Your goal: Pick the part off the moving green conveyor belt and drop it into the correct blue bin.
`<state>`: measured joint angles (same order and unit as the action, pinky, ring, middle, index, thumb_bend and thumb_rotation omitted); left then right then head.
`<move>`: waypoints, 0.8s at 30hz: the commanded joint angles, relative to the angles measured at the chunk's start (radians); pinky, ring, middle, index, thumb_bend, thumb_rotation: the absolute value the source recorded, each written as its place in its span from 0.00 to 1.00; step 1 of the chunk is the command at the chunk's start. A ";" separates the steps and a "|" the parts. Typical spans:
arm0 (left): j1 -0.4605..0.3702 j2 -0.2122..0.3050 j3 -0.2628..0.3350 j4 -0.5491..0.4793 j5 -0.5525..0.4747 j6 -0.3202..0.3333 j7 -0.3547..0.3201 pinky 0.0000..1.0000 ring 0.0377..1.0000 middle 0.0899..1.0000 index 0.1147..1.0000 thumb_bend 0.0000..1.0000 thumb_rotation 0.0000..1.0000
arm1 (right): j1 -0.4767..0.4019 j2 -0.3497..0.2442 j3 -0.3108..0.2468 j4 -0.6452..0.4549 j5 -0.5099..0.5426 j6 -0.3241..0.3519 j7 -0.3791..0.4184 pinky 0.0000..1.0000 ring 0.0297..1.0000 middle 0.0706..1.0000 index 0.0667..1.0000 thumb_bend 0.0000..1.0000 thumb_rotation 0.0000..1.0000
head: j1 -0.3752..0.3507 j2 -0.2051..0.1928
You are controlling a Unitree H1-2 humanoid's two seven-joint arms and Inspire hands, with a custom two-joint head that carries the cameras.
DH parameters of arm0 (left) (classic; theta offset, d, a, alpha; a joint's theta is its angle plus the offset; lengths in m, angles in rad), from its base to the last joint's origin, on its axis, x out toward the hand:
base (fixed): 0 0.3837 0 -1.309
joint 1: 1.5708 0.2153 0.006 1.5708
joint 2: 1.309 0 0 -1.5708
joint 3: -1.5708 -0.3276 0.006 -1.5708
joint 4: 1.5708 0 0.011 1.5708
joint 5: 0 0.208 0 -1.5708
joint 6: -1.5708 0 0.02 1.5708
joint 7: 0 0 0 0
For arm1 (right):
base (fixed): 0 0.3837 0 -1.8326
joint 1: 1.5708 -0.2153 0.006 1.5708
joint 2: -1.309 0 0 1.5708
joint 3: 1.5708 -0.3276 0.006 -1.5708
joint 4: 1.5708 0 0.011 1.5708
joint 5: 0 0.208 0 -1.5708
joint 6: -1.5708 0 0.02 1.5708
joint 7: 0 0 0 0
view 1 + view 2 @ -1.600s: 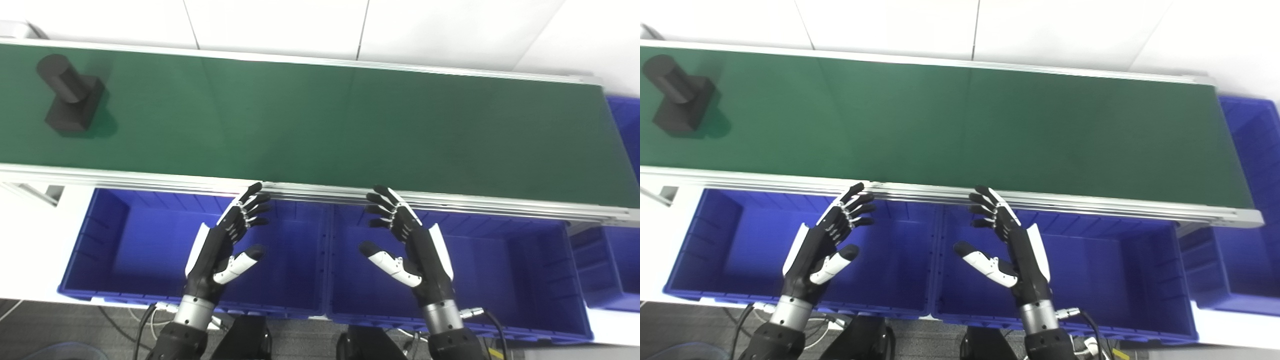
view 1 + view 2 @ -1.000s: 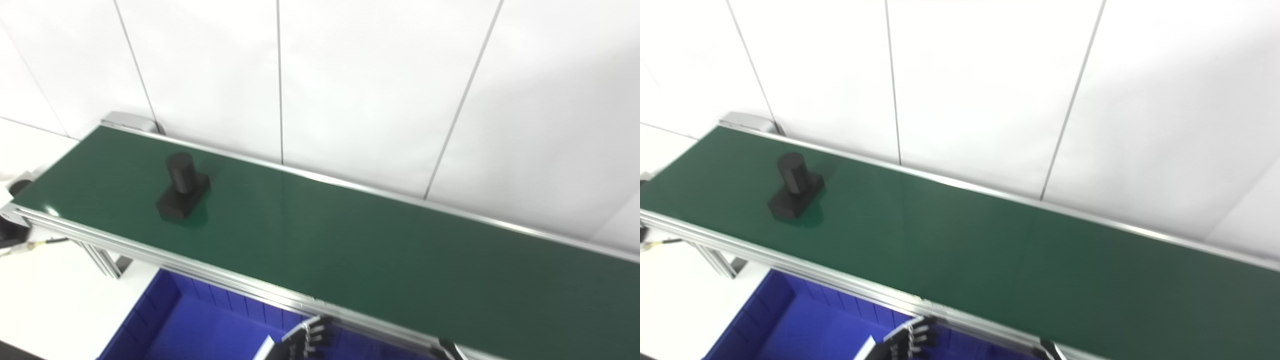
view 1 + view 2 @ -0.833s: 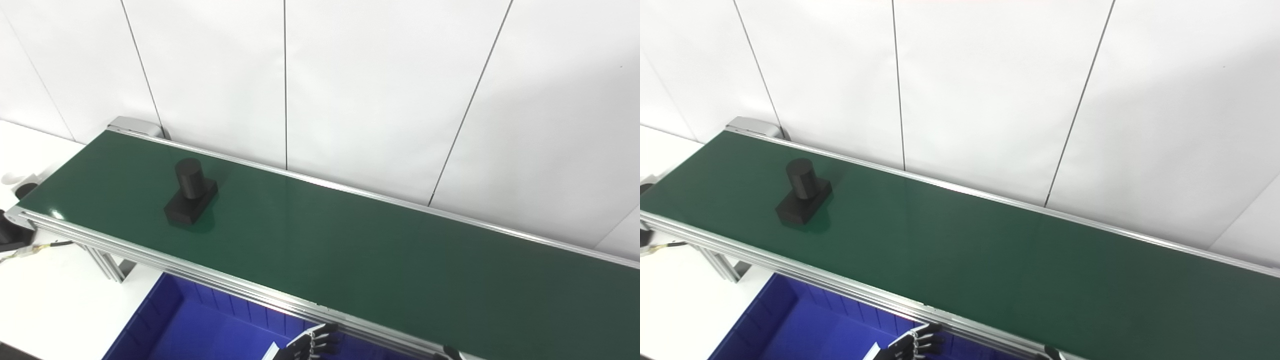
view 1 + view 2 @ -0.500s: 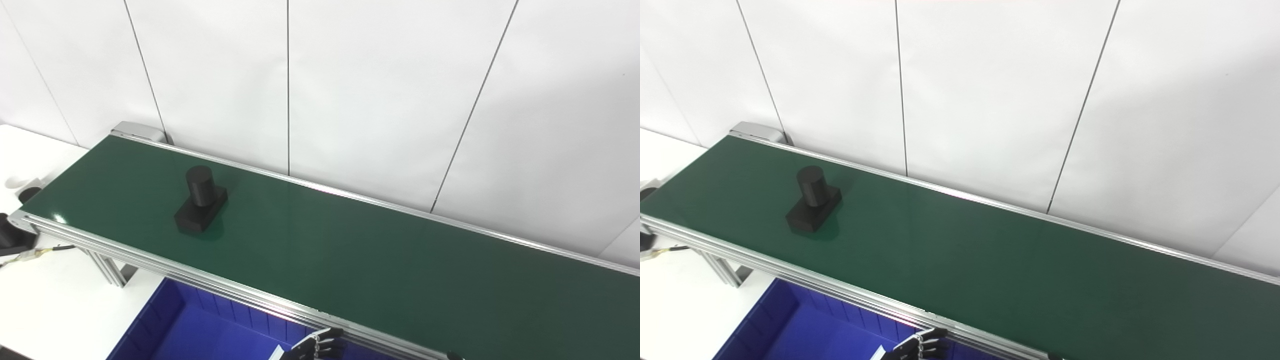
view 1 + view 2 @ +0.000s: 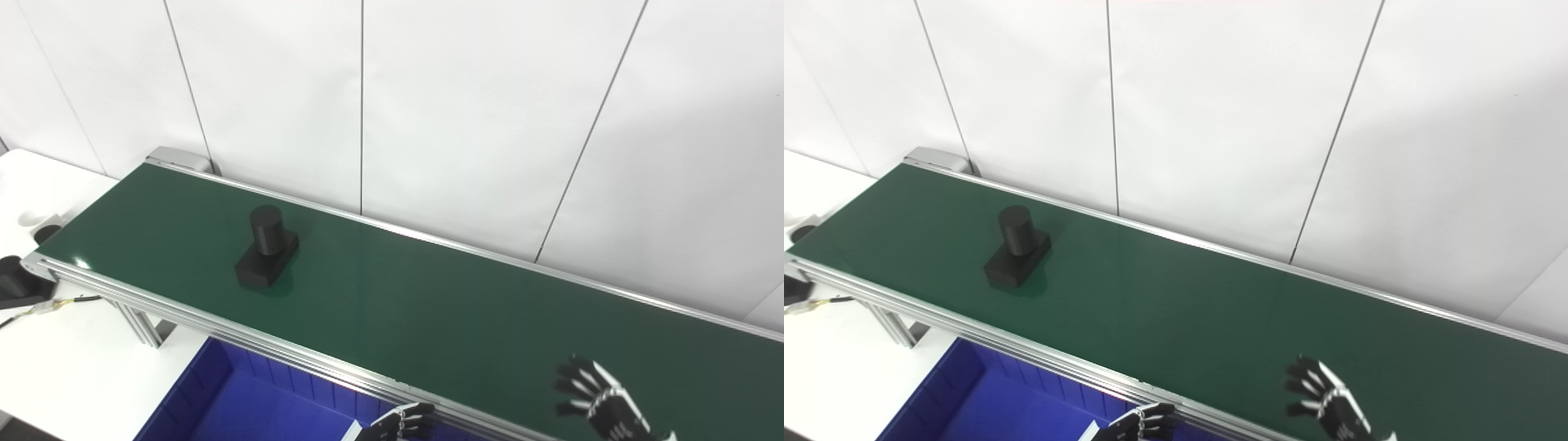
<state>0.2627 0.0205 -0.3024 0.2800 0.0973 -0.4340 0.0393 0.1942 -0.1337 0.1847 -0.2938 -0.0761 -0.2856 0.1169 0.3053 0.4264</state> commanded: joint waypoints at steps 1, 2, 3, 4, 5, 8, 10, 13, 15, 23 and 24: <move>-0.019 -0.008 -0.006 -0.010 0.004 -0.036 0.015 0.65 0.73 0.76 0.80 0.88 0.65 | -0.043 0.005 -0.005 -0.043 0.003 0.020 0.010 0.56 0.72 0.76 0.81 0.54 0.48 | -0.001 0.001; -0.021 -0.009 -0.005 -0.008 0.003 -0.036 0.015 0.65 0.73 0.76 0.80 0.89 0.65 | -0.063 0.005 -0.005 -0.051 -0.005 0.036 0.014 0.56 0.72 0.76 0.81 0.54 0.49 | -0.005 0.000; -0.023 -0.009 -0.005 -0.006 0.002 -0.036 0.016 0.65 0.73 0.76 0.80 0.89 0.65 | -0.076 0.005 -0.004 -0.057 -0.011 0.048 0.016 0.55 0.72 0.77 0.81 0.54 0.51 | -0.005 0.000; -0.024 -0.010 -0.005 -0.004 0.001 -0.036 0.016 0.65 0.73 0.76 0.80 0.89 0.65 | -0.094 0.008 -0.004 -0.059 -0.014 0.060 0.018 0.55 0.71 0.77 0.81 0.54 0.53 | -0.008 0.001; -0.025 -0.010 -0.005 -0.003 0.001 -0.036 0.015 0.65 0.73 0.76 0.80 0.89 0.65 | -0.106 0.009 -0.004 -0.061 -0.015 0.068 0.019 0.55 0.71 0.77 0.80 0.55 0.54 | -0.008 0.001; -0.026 -0.010 -0.006 -0.002 0.005 -0.036 0.018 0.65 0.73 0.76 0.80 0.90 0.65 | -0.143 0.020 -0.003 -0.047 -0.016 0.084 0.020 0.54 0.70 0.76 0.80 0.56 0.52 | -0.010 0.004; -0.026 -0.009 -0.007 -0.003 0.005 -0.036 0.019 0.65 0.73 0.76 0.80 0.90 0.65 | -0.161 0.029 -0.002 -0.035 -0.021 0.093 0.020 0.54 0.69 0.76 0.79 0.57 0.52 | -0.012 0.007; -0.025 -0.007 -0.007 -0.006 0.004 -0.036 0.020 0.65 0.72 0.75 0.80 0.90 0.65 | -0.184 0.036 0.000 -0.011 -0.049 0.100 0.018 0.54 0.69 0.76 0.78 0.58 0.53 | -0.017 0.011; -0.025 -0.006 -0.008 -0.008 0.005 -0.036 0.021 0.64 0.72 0.75 0.80 0.90 0.65 | -0.201 0.039 0.001 0.011 -0.071 0.104 0.017 0.54 0.70 0.76 0.79 0.60 0.58 | -0.020 0.013; -0.023 -0.005 -0.007 -0.010 -0.005 -0.036 0.015 0.64 0.72 0.75 0.80 0.89 0.64 | -0.264 0.040 -0.001 0.100 -0.111 0.111 0.017 0.55 0.72 0.76 0.79 0.59 0.51 | -0.028 0.019; -0.023 -0.004 -0.008 -0.011 -0.004 -0.036 0.016 0.64 0.72 0.75 0.80 0.89 0.64 | -0.273 0.038 -0.001 0.115 -0.114 0.107 0.017 0.56 0.72 0.77 0.79 0.58 0.50 | -0.028 0.019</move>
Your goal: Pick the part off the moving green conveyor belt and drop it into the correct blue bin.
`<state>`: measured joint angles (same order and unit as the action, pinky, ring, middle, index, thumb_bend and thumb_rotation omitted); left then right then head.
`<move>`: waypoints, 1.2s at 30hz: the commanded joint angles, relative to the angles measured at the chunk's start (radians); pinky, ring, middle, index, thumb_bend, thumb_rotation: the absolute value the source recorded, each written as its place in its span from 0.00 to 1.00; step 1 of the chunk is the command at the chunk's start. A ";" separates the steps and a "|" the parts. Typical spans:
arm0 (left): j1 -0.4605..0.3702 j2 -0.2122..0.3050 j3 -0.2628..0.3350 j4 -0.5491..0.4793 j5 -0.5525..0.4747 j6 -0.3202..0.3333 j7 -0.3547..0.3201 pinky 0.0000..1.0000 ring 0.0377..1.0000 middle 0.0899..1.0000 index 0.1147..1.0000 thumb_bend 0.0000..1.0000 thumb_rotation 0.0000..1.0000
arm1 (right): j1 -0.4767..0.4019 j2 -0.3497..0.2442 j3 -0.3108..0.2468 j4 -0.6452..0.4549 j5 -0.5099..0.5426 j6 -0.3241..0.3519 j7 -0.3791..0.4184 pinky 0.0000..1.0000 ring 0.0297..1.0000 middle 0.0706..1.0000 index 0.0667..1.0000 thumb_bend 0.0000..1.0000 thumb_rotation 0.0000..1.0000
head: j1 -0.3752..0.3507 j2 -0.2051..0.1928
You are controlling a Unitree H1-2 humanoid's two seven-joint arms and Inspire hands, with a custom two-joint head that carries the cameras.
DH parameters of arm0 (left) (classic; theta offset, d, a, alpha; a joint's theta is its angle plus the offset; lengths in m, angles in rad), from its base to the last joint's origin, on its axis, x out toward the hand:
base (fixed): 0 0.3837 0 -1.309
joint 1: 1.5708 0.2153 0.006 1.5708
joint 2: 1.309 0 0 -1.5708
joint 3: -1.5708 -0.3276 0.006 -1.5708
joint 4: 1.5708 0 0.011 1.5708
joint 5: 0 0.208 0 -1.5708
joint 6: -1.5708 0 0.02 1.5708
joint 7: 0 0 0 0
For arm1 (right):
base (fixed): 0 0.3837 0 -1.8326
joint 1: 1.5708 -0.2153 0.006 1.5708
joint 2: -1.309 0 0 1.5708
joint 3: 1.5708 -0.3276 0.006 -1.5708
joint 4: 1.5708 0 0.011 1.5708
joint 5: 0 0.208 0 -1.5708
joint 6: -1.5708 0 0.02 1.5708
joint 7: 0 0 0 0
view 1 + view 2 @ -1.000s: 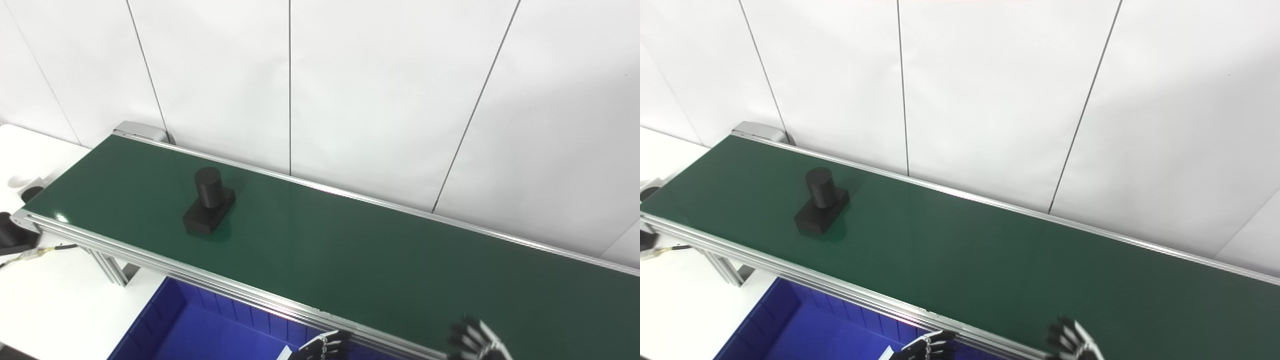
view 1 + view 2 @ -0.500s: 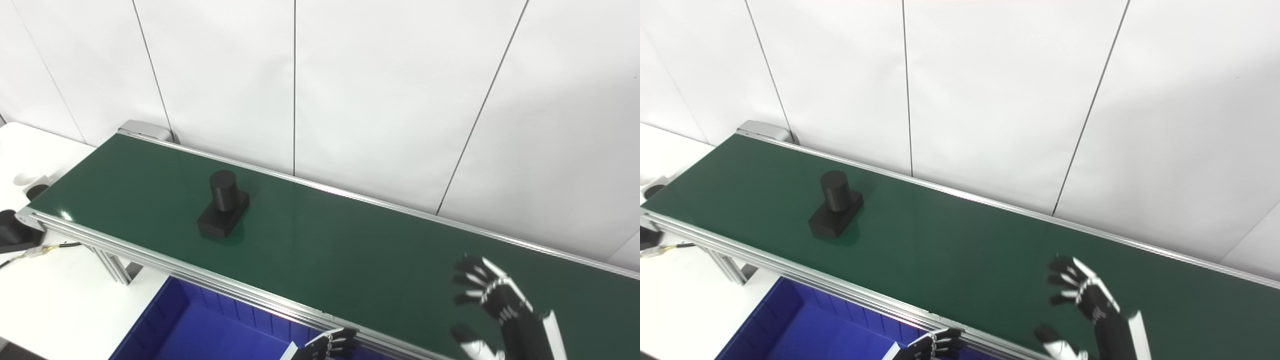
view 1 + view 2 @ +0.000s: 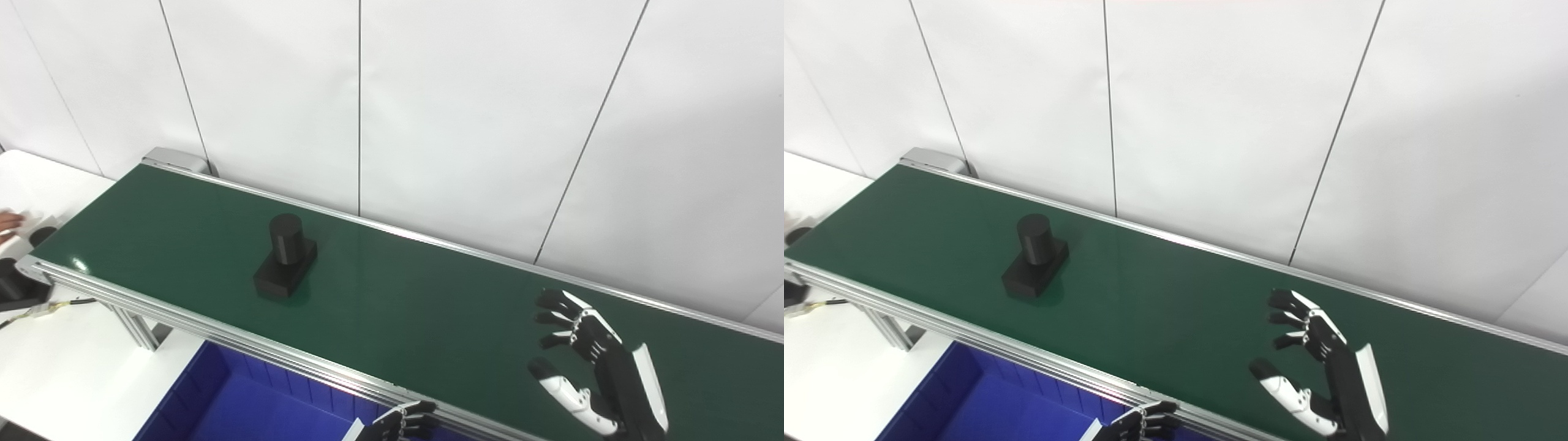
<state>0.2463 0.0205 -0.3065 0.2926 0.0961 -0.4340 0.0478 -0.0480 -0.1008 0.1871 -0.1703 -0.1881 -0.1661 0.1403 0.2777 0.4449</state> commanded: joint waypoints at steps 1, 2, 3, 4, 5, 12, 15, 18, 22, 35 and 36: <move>-0.006 -0.003 -0.004 -0.025 -0.002 -0.036 0.008 0.64 0.72 0.75 0.80 0.89 0.64 | -0.038 0.003 -0.004 0.003 -0.002 -0.015 -0.005 0.56 0.73 0.77 0.79 0.58 0.49 | -0.003 0.001; -0.006 -0.003 -0.004 -0.025 -0.001 -0.036 0.009 0.64 0.72 0.75 0.80 0.89 0.64 | -0.043 0.002 -0.004 0.011 -0.003 -0.017 -0.005 0.57 0.73 0.77 0.79 0.58 0.48 | -0.003 0.001; -0.006 -0.003 -0.004 -0.026 0.000 -0.036 0.010 0.64 0.72 0.75 0.80 0.88 0.64 | -0.050 0.000 -0.005 0.023 -0.004 -0.017 -0.004 0.57 0.73 0.77 0.80 0.58 0.48 | -0.006 0.002; -0.005 -0.003 -0.004 -0.026 0.001 -0.036 0.010 0.64 0.72 0.75 0.80 0.88 0.64 | -0.054 -0.001 -0.006 0.031 -0.005 -0.017 -0.004 0.59 0.74 0.77 0.80 0.59 0.46 | -0.006 0.002; -0.005 -0.004 -0.003 -0.027 -0.001 -0.036 0.010 0.64 0.72 0.75 0.80 0.88 0.64 | -0.060 -0.003 -0.007 0.040 -0.006 -0.015 -0.004 0.59 0.74 0.77 0.80 0.59 0.46 | -0.009 0.002; -0.007 -0.003 -0.002 -0.026 -0.004 -0.036 0.008 0.63 0.71 0.75 0.81 0.86 0.64 | -0.082 -0.009 -0.007 0.057 -0.030 0.006 -0.005 0.66 0.78 0.81 0.84 0.57 0.34 | -0.019 0.004; -0.008 -0.003 0.000 -0.024 -0.007 -0.036 0.007 0.63 0.71 0.74 0.80 0.86 0.63 | -0.087 -0.009 -0.004 0.054 -0.042 0.023 -0.001 0.68 0.78 0.82 0.85 0.58 0.33 | -0.023 0.006; -0.012 -0.001 -0.001 -0.020 -0.002 -0.036 0.011 0.63 0.71 0.74 0.80 0.86 0.64 | -0.100 -0.013 0.007 0.043 -0.078 0.048 0.008 0.68 0.79 0.83 0.86 0.57 0.32 | -0.025 0.005; -0.015 0.001 -0.002 -0.019 -0.001 -0.036 0.010 0.62 0.70 0.74 0.80 0.86 0.64 | -0.124 -0.010 0.019 0.047 -0.090 0.063 0.020 0.71 0.81 0.84 0.87 0.57 0.26 | -0.026 0.005; -0.007 0.008 -0.005 -0.031 -0.002 -0.036 0.013 0.62 0.70 0.74 0.80 0.85 0.63 | -0.225 0.014 0.060 0.117 -0.113 0.111 0.048 0.72 0.82 0.85 0.88 0.60 0.29 | -0.036 0.012; -0.008 0.009 -0.005 -0.030 -0.002 -0.036 0.012 0.62 0.70 0.74 0.80 0.85 0.63 | -0.234 0.018 0.063 0.127 -0.114 0.114 0.048 0.72 0.82 0.85 0.88 0.61 0.29 | -0.037 0.012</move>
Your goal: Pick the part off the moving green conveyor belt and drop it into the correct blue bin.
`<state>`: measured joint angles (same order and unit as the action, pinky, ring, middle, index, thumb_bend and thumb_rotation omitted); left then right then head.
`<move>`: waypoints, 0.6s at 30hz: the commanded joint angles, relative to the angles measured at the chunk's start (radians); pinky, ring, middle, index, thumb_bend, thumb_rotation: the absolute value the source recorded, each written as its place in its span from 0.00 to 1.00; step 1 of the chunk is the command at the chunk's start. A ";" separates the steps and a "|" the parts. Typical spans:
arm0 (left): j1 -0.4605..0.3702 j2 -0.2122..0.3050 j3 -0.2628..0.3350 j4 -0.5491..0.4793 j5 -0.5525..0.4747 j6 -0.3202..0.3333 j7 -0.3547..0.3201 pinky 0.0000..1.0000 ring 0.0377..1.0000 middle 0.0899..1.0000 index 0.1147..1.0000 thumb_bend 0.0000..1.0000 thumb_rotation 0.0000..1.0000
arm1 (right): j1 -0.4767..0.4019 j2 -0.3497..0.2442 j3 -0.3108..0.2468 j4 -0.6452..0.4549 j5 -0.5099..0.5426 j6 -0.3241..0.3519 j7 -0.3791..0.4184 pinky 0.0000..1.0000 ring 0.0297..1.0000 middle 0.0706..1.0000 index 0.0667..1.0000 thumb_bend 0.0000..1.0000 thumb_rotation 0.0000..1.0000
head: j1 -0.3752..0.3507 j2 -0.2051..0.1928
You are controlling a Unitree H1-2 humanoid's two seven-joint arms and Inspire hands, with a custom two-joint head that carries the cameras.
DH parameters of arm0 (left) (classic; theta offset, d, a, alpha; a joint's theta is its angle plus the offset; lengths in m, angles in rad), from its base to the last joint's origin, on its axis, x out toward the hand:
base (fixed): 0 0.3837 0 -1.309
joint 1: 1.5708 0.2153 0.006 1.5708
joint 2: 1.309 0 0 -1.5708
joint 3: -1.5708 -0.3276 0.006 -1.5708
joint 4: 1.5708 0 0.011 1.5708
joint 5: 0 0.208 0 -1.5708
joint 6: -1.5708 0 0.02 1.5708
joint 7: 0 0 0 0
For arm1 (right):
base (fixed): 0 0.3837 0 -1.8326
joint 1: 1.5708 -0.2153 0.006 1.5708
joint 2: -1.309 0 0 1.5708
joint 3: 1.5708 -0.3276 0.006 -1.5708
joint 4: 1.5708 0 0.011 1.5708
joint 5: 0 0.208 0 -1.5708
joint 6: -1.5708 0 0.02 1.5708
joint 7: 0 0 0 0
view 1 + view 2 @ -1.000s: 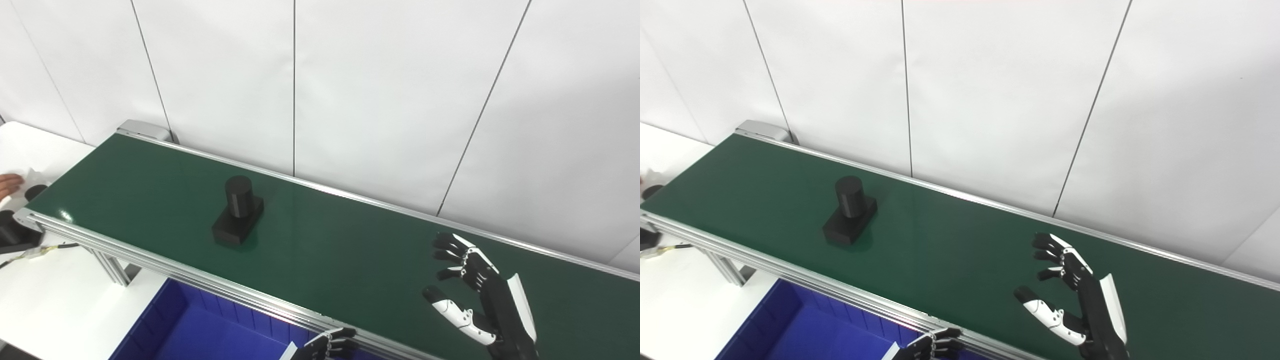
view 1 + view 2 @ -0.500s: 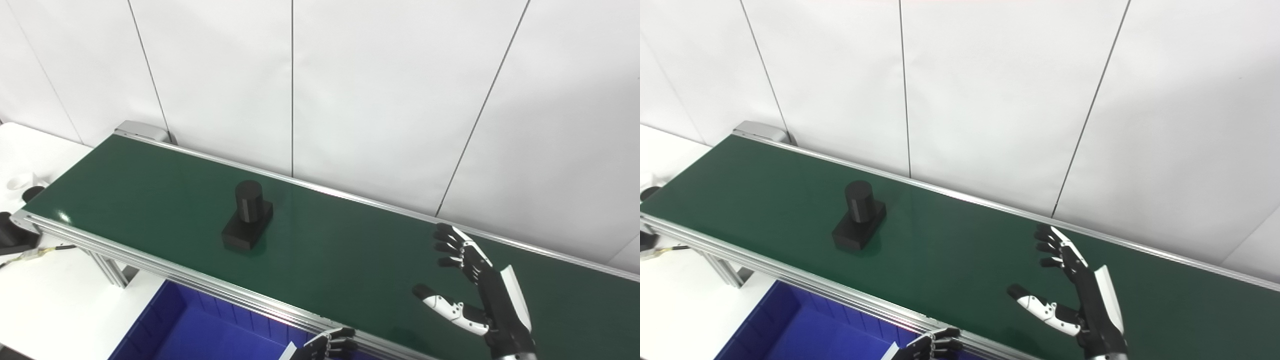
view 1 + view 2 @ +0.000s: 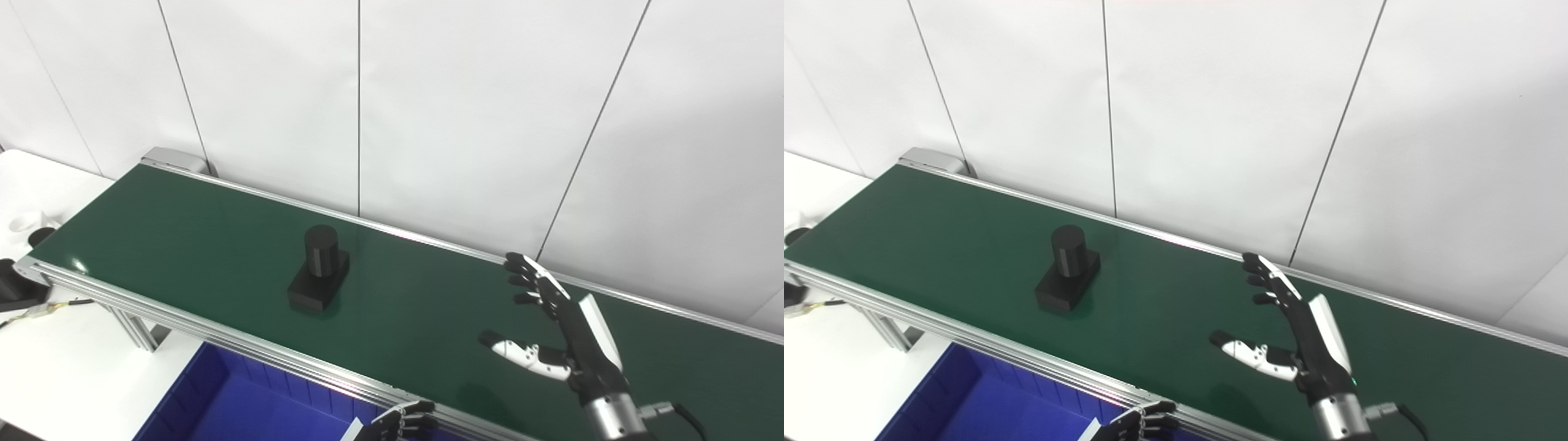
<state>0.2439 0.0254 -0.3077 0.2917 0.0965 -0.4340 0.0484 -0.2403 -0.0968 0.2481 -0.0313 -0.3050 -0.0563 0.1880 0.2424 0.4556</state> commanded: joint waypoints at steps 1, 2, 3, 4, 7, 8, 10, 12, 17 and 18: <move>-0.005 0.005 -0.004 -0.029 -0.004 -0.036 0.010 0.62 0.70 0.74 0.80 0.85 0.63 | -0.049 0.017 0.004 -0.004 0.001 0.007 -0.001 0.72 0.81 0.85 0.88 0.61 0.29 | -0.004 0.001; -0.005 0.005 -0.003 -0.030 -0.006 -0.036 0.009 0.62 0.70 0.74 0.80 0.85 0.63 | -0.058 0.022 0.006 0.008 -0.001 0.008 -0.004 0.71 0.81 0.85 0.88 0.61 0.28 | -0.005 0.002; -0.004 0.005 -0.002 -0.030 -0.008 -0.036 0.008 0.62 0.70 0.74 0.79 0.85 0.62 | -0.065 0.026 0.008 0.019 -0.003 0.007 -0.006 0.71 0.80 0.85 0.87 0.62 0.28 | -0.006 0.002; -0.003 0.004 -0.001 -0.031 -0.010 -0.036 0.007 0.62 0.70 0.74 0.79 0.85 0.62 | -0.073 0.029 0.010 0.031 -0.004 0.005 -0.008 0.71 0.80 0.85 0.87 0.62 0.28 | -0.009 0.003; -0.001 0.003 0.000 -0.031 -0.018 -0.036 0.002 0.62 0.70 0.74 0.79 0.85 0.62 | -0.096 0.039 0.012 0.064 -0.004 0.001 -0.012 0.67 0.79 0.85 0.87 0.62 0.28 | -0.017 0.003; -0.001 0.002 0.001 -0.031 -0.020 -0.036 0.000 0.63 0.70 0.74 0.79 0.85 0.62 | -0.106 0.041 0.012 0.080 -0.004 -0.004 -0.014 0.66 0.78 0.85 0.87 0.63 0.29 | -0.017 0.003; -0.002 0.001 0.000 -0.028 -0.022 -0.036 0.001 0.63 0.70 0.73 0.79 0.85 0.61 | -0.125 0.044 0.016 0.111 -0.010 -0.011 -0.018 0.66 0.78 0.85 0.88 0.63 0.33 | -0.020 0.002; -0.005 0.002 -0.002 -0.025 -0.021 -0.036 0.002 0.63 0.70 0.73 0.79 0.85 0.61 | -0.138 0.045 0.019 0.134 -0.019 -0.017 -0.023 0.66 0.78 0.85 0.88 0.63 0.33 | -0.022 0.001; -0.007 -0.003 -0.001 -0.022 -0.023 -0.036 0.003 0.63 0.70 0.73 0.79 0.86 0.62 | -0.173 0.058 0.028 0.213 -0.020 -0.022 -0.024 0.70 0.80 0.85 0.88 0.64 0.34 | -0.021 0.001; -0.009 -0.003 -0.001 -0.020 -0.025 -0.036 0.002 0.63 0.69 0.73 0.79 0.86 0.62 | -0.178 0.061 0.030 0.227 -0.019 -0.024 -0.024 0.72 0.81 0.85 0.89 0.65 0.34 | -0.022 -0.001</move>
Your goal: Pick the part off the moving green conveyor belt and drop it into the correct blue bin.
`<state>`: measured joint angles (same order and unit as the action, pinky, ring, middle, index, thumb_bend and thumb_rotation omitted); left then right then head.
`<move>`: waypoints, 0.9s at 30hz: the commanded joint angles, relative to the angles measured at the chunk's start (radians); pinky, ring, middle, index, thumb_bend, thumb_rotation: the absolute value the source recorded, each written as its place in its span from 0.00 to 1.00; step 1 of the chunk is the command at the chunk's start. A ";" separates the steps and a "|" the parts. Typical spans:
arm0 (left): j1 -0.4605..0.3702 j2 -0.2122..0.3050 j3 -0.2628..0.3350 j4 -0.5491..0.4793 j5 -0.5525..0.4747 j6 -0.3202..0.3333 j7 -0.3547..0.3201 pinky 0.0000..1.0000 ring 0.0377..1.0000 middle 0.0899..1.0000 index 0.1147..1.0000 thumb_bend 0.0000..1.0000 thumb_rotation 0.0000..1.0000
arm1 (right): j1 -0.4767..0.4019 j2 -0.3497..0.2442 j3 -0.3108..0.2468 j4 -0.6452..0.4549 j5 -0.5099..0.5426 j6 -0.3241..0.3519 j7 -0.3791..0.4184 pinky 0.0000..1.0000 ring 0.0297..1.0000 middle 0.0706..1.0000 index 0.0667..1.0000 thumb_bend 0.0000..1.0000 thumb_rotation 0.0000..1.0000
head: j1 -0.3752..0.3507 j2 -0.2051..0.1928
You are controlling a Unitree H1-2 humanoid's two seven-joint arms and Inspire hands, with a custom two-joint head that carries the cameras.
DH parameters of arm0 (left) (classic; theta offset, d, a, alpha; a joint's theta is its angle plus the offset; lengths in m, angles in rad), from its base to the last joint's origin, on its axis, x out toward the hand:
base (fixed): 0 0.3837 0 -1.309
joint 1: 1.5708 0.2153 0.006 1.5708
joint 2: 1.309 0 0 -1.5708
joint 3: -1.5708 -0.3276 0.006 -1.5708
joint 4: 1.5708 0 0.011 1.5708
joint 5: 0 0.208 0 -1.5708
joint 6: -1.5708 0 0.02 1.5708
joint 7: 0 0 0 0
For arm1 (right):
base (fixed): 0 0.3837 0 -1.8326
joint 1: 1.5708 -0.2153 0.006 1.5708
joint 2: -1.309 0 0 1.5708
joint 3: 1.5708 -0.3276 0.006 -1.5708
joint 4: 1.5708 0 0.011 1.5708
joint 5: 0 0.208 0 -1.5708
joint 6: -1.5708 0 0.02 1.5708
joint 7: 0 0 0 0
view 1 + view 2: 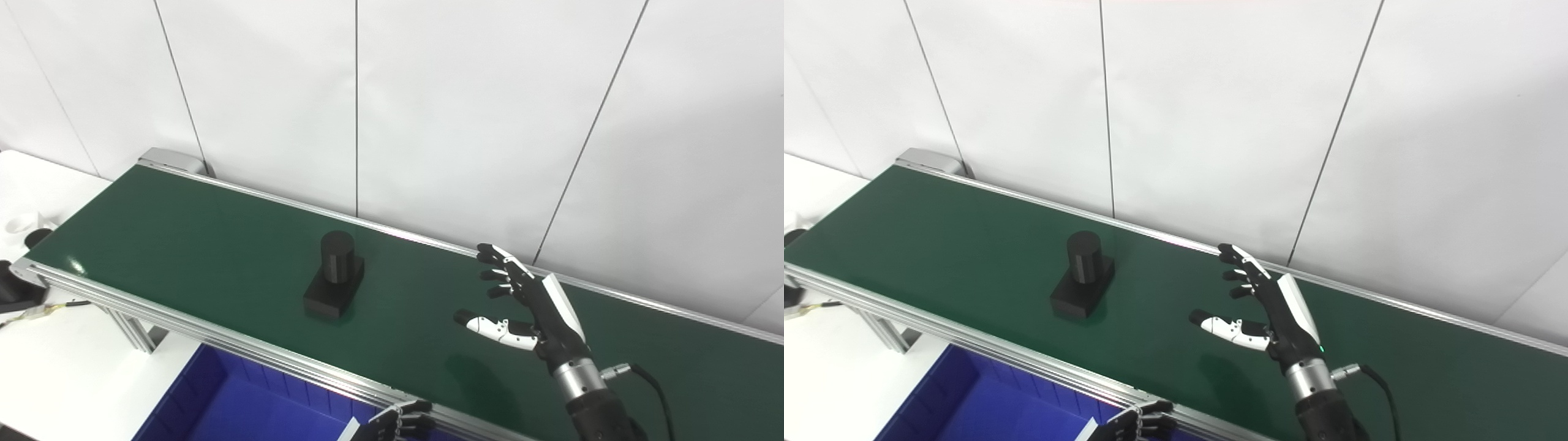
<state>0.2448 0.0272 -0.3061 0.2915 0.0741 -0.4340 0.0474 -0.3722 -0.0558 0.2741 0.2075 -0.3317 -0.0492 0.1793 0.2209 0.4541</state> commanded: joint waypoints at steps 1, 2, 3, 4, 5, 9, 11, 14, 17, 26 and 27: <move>-0.010 -0.006 -0.002 -0.018 -0.003 -0.036 0.004 0.63 0.69 0.73 0.79 0.86 0.62 | -0.053 0.023 0.008 0.001 0.005 -0.036 -0.015 0.72 0.81 0.86 0.89 0.65 0.35 | -0.001 0.001; -0.012 -0.006 -0.002 -0.016 -0.003 -0.036 0.004 0.63 0.69 0.73 0.79 0.85 0.62 | -0.060 0.026 0.012 0.015 0.003 -0.044 -0.016 0.73 0.81 0.86 0.89 0.66 0.37 | -0.001 0.000; -0.013 -0.006 -0.002 -0.014 -0.003 -0.036 0.005 0.63 0.69 0.73 0.79 0.85 0.62 | -0.070 0.030 0.018 0.035 -0.002 -0.055 -0.020 0.73 0.81 0.86 0.89 0.66 0.37 | -0.002 -0.001; -0.014 -0.006 -0.002 -0.012 -0.002 -0.036 0.005 0.63 0.69 0.73 0.79 0.86 0.62 | -0.079 0.032 0.024 0.053 -0.009 -0.064 -0.024 0.74 0.81 0.85 0.88 0.66 0.36 | -0.002 -0.001; -0.016 -0.006 -0.002 -0.010 -0.003 -0.036 0.004 0.63 0.69 0.72 0.79 0.86 0.62 | -0.089 0.036 0.029 0.073 -0.013 -0.071 -0.026 0.74 0.81 0.85 0.88 0.66 0.36 | -0.001 -0.002; -0.019 -0.008 -0.002 -0.007 -0.003 -0.036 0.004 0.62 0.69 0.72 0.79 0.85 0.62 | -0.120 0.052 0.045 0.133 -0.019 -0.090 -0.038 0.75 0.82 0.85 0.88 0.67 0.36 | 0.001 -0.005; -0.020 -0.008 -0.002 -0.005 -0.003 -0.036 0.005 0.63 0.69 0.72 0.79 0.85 0.61 | -0.135 0.064 0.055 0.167 -0.027 -0.092 -0.049 0.74 0.82 0.85 0.88 0.68 0.36 | 0.000 -0.006; -0.023 -0.010 -0.001 -0.003 -0.007 -0.036 0.002 0.62 0.69 0.72 0.79 0.84 0.61 | -0.149 0.081 0.064 0.211 -0.034 -0.101 -0.067 0.73 0.81 0.84 0.88 0.68 0.36 | 0.003 -0.007; -0.023 -0.013 0.001 -0.002 -0.009 -0.036 0.003 0.62 0.69 0.71 0.78 0.84 0.60 | -0.157 0.098 0.068 0.240 -0.040 -0.104 -0.079 0.72 0.81 0.85 0.89 0.68 0.37 | 0.001 -0.008; -0.030 -0.018 -0.006 0.008 0.000 -0.036 0.012 0.62 0.68 0.71 0.78 0.83 0.60 | -0.217 0.123 0.080 0.362 -0.058 -0.112 -0.109 0.74 0.83 0.86 0.90 0.68 0.35 | 0.006 -0.012; -0.029 -0.019 -0.006 0.008 -0.002 -0.036 0.011 0.62 0.68 0.71 0.78 0.84 0.60 | -0.225 0.124 0.084 0.378 -0.065 -0.114 -0.116 0.74 0.83 0.86 0.90 0.68 0.35 | 0.006 -0.012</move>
<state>0.2283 0.0198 -0.3075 0.3109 0.0692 -0.4340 0.0479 -0.5469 0.0410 0.3537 0.5926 -0.3885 -0.1002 0.0936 0.2285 0.4418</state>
